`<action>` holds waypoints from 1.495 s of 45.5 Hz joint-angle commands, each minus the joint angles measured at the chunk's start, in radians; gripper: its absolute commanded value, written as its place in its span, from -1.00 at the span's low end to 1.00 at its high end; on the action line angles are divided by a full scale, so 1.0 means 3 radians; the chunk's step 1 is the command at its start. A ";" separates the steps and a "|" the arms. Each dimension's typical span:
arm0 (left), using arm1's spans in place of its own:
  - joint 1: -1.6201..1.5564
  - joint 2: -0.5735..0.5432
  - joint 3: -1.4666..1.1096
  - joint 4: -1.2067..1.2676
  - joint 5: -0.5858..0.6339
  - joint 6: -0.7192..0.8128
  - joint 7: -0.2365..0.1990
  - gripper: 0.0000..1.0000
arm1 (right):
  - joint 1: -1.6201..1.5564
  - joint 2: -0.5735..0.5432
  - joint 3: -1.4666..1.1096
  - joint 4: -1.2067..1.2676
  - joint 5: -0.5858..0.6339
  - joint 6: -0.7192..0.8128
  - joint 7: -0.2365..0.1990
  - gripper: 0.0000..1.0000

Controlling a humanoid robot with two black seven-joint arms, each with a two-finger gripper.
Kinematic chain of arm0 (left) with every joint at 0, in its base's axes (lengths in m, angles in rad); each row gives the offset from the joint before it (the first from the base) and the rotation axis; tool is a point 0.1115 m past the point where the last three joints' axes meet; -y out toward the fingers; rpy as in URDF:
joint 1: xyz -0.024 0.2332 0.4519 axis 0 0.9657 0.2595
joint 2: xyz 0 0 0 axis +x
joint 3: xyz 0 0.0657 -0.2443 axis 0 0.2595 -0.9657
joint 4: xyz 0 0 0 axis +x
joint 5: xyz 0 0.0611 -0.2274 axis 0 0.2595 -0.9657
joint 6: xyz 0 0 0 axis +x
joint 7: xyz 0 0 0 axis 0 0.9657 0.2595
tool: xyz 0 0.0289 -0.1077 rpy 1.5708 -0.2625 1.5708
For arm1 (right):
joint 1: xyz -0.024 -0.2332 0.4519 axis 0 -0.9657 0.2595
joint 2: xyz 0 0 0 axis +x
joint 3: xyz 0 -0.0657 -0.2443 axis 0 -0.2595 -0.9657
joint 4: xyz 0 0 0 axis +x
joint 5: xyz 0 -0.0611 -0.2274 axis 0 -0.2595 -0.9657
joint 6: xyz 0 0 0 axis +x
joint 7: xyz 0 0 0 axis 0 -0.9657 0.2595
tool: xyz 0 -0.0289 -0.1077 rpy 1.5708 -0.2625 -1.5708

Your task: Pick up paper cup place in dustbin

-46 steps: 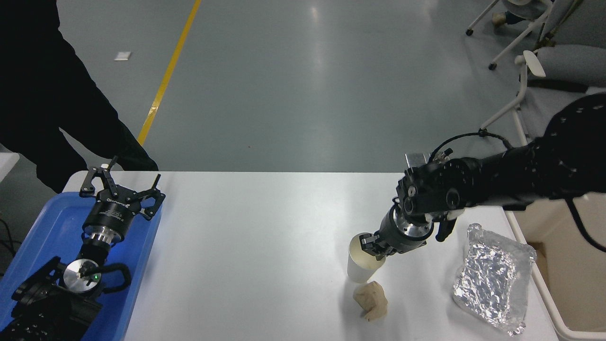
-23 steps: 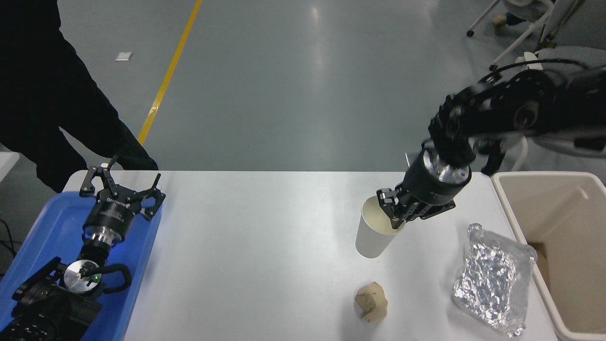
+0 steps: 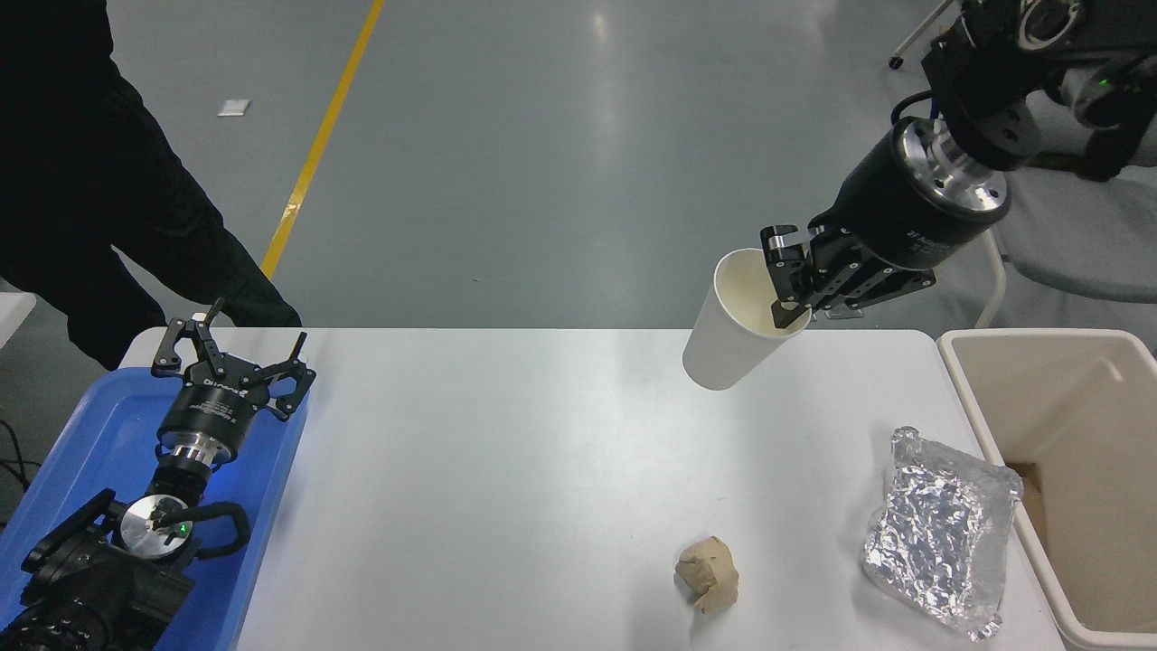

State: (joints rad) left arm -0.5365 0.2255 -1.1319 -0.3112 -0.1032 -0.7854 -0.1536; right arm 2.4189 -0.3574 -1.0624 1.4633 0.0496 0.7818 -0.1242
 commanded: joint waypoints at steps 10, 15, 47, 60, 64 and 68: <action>0.0014 0.0000 -0.0011 0.0004 -0.0004 0.0000 -0.0010 0.99 | 0.0011 -0.0235 -0.0585 -0.0040 -0.0053 0.0012 -0.0005 -1.00; 0.0014 0.0000 -0.0011 0.0004 -0.0004 0.0000 -0.0015 0.99 | -0.0096 -0.0363 -0.0830 -0.0061 -0.0063 0.0012 -0.0005 -1.00; 0.0009 0.0000 -0.0006 0.0004 -0.0004 0.0000 -0.0010 0.99 | -0.2243 -0.1355 -0.1142 -0.1175 -0.0355 -0.1900 0.0000 -1.00; 0.0009 0.0000 -0.0006 0.0004 -0.0004 0.0000 -0.0010 0.99 | -0.4012 -0.1161 -0.0299 -0.2555 -0.0099 -0.2146 0.0010 -1.00; 0.0009 0.0000 -0.0006 0.0004 -0.0004 0.0000 -0.0010 0.99 | -0.4370 -0.1100 0.0007 -0.2867 -0.0099 -0.2146 0.0010 -1.00; 0.0009 0.0000 -0.0006 0.0004 -0.0004 0.0000 -0.0010 0.99 | -0.4698 -0.0992 0.0324 -0.3164 -0.0099 -0.2166 0.0005 -1.00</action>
State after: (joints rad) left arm -0.5337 0.2254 -1.1339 -0.3099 -0.1043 -0.7854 -0.1564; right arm 1.3394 -0.7127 -1.1848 0.7832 0.0059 0.1746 -0.1218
